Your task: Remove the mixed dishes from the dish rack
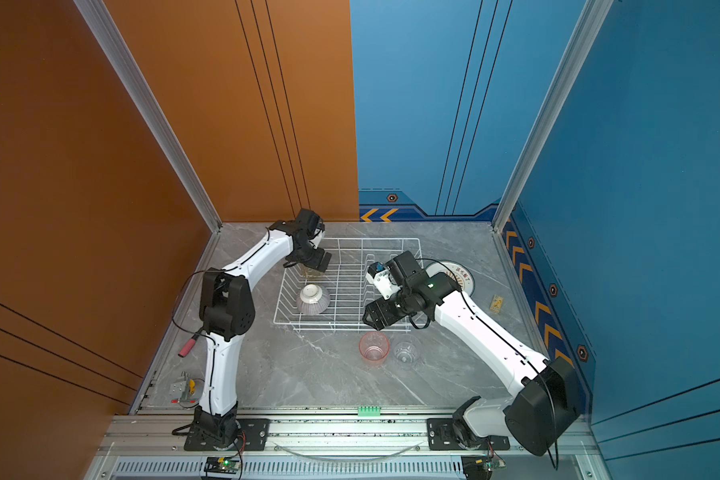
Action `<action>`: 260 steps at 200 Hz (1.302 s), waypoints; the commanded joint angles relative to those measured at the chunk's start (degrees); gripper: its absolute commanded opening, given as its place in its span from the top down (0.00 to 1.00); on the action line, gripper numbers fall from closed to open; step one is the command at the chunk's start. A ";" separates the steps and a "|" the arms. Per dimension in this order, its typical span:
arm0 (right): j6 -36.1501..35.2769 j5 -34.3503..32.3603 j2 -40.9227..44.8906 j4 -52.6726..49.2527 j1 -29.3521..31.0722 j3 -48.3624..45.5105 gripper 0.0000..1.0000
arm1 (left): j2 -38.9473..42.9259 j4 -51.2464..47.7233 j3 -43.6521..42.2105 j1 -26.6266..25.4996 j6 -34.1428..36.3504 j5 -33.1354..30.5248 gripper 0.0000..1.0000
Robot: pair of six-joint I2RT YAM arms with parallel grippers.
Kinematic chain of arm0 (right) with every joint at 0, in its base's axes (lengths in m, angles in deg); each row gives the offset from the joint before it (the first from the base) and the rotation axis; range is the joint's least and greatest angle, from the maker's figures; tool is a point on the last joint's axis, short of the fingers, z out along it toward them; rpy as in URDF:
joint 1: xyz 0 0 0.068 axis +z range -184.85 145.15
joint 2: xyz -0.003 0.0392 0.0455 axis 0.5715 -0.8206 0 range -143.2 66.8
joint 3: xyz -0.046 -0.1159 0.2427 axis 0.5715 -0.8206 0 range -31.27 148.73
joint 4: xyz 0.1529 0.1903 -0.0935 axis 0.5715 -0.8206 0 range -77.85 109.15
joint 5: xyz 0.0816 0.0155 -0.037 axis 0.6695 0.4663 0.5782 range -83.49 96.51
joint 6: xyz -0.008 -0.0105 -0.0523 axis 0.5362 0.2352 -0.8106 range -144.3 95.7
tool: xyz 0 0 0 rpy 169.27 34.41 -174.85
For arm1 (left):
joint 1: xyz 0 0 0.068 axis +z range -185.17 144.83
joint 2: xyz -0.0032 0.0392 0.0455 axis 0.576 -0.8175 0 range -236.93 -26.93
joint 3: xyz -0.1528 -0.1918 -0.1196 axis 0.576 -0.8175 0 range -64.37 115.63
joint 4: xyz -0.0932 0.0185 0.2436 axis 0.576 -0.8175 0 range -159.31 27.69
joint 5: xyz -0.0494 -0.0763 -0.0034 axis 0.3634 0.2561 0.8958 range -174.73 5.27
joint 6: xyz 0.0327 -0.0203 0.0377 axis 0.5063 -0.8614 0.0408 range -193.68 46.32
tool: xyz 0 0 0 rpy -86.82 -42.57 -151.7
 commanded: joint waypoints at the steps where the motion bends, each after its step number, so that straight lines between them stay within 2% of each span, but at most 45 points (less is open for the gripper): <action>1: 0.62 0.71 -0.51 0.69 -0.31 -0.94 0.16 | -1.19 -1.56 1.39 0.09 0.90 -0.33 0.07; 16: 0.67 0.53 -0.34 0.73 -0.38 -1.05 0.17 | -1.46 -2.18 1.77 0.39 0.89 0.47 0.13; 20: 0.69 0.53 -0.32 0.69 -0.41 -1.11 0.16 | -1.56 -2.31 1.91 0.41 0.87 0.65 0.18; 49: 0.85 0.53 -0.39 0.77 -0.51 -1.25 0.16 | -1.90 -2.90 2.03 0.98 0.77 1.66 0.29; 62: 0.90 0.53 -0.50 0.73 -0.50 -1.36 0.16 | -1.87 -3.09 2.00 1.14 0.68 2.54 0.38; 81: 1.08 0.63 -0.70 1.08 -0.48 -1.33 0.16 | -1.61 -3.14 1.79 1.36 0.85 3.71 0.45; 125: 2.35 3.96 -0.49 3.96 -1.77 -2.01 0.16 | 1.12 -3.11 1.04 1.25 1.14 6.69 0.47; 181: 10.68 18.97 3.19 18.33 -9.63 -7.79 0.17 | 5.69 -2.99 0.91 1.40 1.01 12.42 0.47; 219: 13.69 23.40 4.17 23.26 -11.08 -9.55 0.18 | 8.95 -2.28 0.84 1.40 0.31 18.51 0.47; 260: 21.20 28.60 4.81 35.54 -13.65 -13.53 0.24 | 12.80 -0.20 0.15 1.17 -1.30 27.68 0.47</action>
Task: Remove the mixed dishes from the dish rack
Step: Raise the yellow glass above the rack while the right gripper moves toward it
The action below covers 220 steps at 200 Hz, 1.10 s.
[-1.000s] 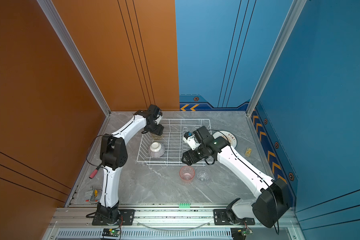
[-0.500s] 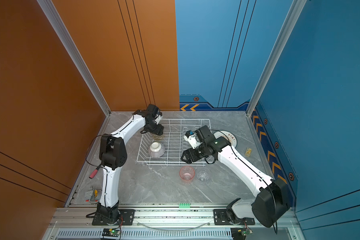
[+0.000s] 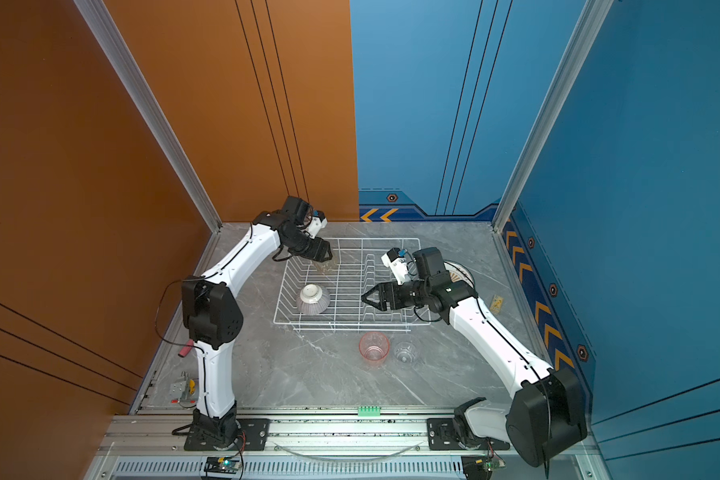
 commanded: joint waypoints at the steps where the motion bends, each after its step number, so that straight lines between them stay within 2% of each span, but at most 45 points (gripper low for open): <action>1: 6.26 4.74 1.20 10.12 -1.68 -2.59 0.24 | 3.83 1.54 -0.54 0.04 -1.38 8.98 0.47; 24: 10.41 6.03 1.47 17.86 -2.84 -5.29 0.32 | 6.50 4.61 -2.60 -0.47 -2.97 14.90 0.47; 63: 17.53 7.08 0.76 32.17 -3.55 -9.04 0.44 | 9.41 7.23 -4.45 -2.46 -4.49 20.33 0.47; 150: 33.58 9.67 -5.88 61.51 -5.89 -12.29 0.49 | 14.89 16.82 -9.54 -4.63 -9.73 30.27 0.47; 183: 38.70 9.69 -8.16 69.25 -6.20 -12.30 0.51 | 16.22 18.77 -10.66 -5.12 -10.94 31.94 0.47; 220: 40.96 9.79 -8.95 73.64 -5.86 -11.76 0.54 | 17.15 22.92 -13.16 -5.47 -13.39 33.57 0.47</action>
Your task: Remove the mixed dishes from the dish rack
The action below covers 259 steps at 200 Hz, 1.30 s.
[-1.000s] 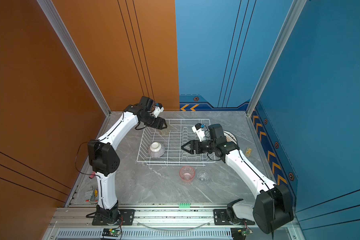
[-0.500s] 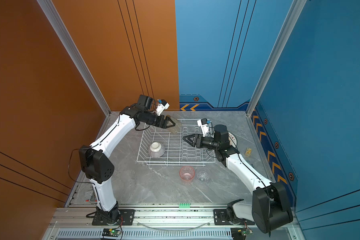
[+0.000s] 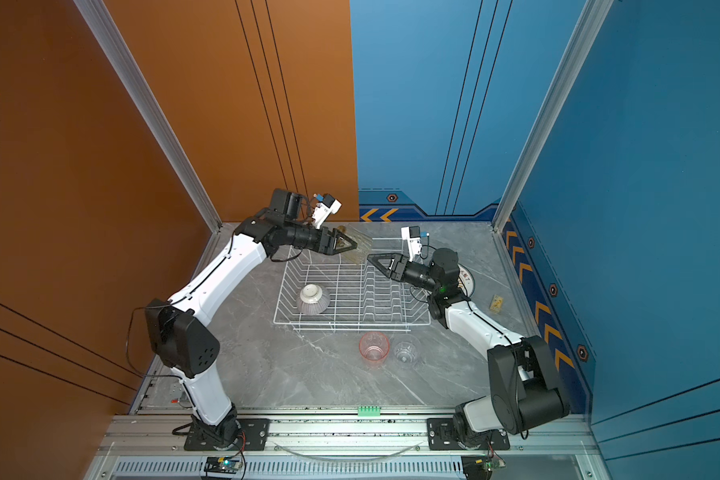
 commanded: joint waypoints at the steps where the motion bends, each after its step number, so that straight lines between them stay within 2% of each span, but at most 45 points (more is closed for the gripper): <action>1: 3.25 1.26 -0.29 7.50 0.07 0.10 0.54 | 2.34 4.90 -1.76 -0.49 -2.35 3.41 0.47; 34: 6.07 1.30 -1.36 12.22 0.25 0.36 0.56 | 2.89 11.47 -4.68 -0.99 -6.16 4.65 0.47; 64: 8.76 1.43 -3.21 16.38 0.53 1.15 0.59 | 2.81 13.17 -4.97 -1.64 -7.33 5.17 0.47; 112: 13.09 1.95 -6.25 23.17 1.56 2.50 0.69 | 2.98 17.57 -6.23 -2.11 -10.15 6.68 0.47; 182: 13.15 1.43 -5.13 23.13 1.48 3.04 0.87 | 3.17 19.00 -7.21 -2.47 -11.12 7.43 0.47; 207: 13.22 1.34 -4.87 22.80 1.56 3.58 1.00 | 3.41 20.15 -7.82 -2.49 -11.78 7.74 0.47; 232: 12.79 1.26 -4.46 22.06 1.57 4.03 1.00 | 3.76 20.57 -8.30 -2.49 -12.05 7.77 0.47; 245: 12.09 1.08 -3.87 21.01 1.56 4.02 1.00 | 4.09 20.62 -8.62 -2.49 -12.04 7.53 0.43; 259: 10.55 1.08 -3.00 18.79 1.57 4.19 1.00 | 4.95 20.64 -9.36 -2.57 -11.71 6.16 0.33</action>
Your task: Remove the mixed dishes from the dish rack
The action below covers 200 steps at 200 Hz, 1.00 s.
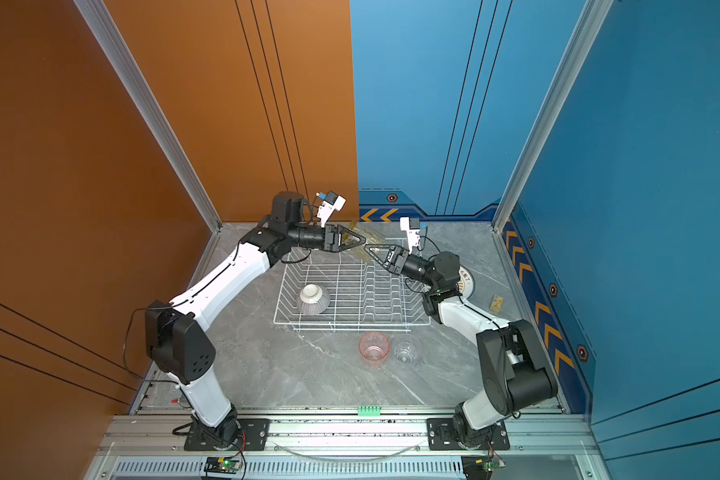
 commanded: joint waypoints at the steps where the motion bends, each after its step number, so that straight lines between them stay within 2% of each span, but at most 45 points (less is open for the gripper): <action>1: -1.95 -1.11 2.61 -3.50 0.25 2.18 1.00 | 2.85 0.87 -1.69 -0.82 2.37 -1.62 0.32; 22: -3.91 -0.64 3.73 -6.47 0.57 2.46 1.00 | 4.81 0.84 -3.16 -1.09 3.80 -4.54 0.15; 26: -4.17 -0.52 3.85 -6.88 0.56 2.51 1.00 | 5.25 0.84 -3.43 -1.13 4.19 -5.19 0.09; 41: -4.43 0.17 4.13 -7.54 0.74 2.87 1.00 | 6.86 0.91 -4.40 -1.27 5.53 -7.42 0.00; 68: -4.65 1.64 4.64 -8.19 1.15 3.15 1.00 | 9.31 0.42 -5.34 -1.24 7.39 -10.24 0.02; 96: -9.28 3.14 6.64 -16.02 1.57 3.64 1.00 | 12.32 -5.02 -5.50 -1.05 11.84 -18.35 0.02; 112: -18.74 3.43 9.79 -31.06 2.52 4.99 1.00 | 14.68 -8.99 -6.10 -1.05 14.65 -25.61 0.02; 125: -33.28 1.14 13.07 -51.70 4.09 8.33 1.00 | 16.72 -11.57 -7.02 -1.07 16.30 -31.63 0.02; 140: -51.12 -6.46 15.75 -77.04 7.56 14.41 1.00 | 18.69 -14.61 -7.92 -1.09 17.94 -38.79 0.02; 154: -61.44 -13.63 16.35 -93.52 11.69 19.76 1.00 | 19.80 -17.76 -8.48 -1.02 19.04 -45.49 0.02; 176: -69.57 -23.71 16.20 -108.32 18.39 25.36 1.00 | 21.07 -20.96 -10.01 -0.68 19.72 -52.75 0.02; 200: -73.15 -32.71 14.75 -117.40 26.02 28.97 1.00 | 22.81 -21.79 -12.94 1.05 19.03 -55.54 0.02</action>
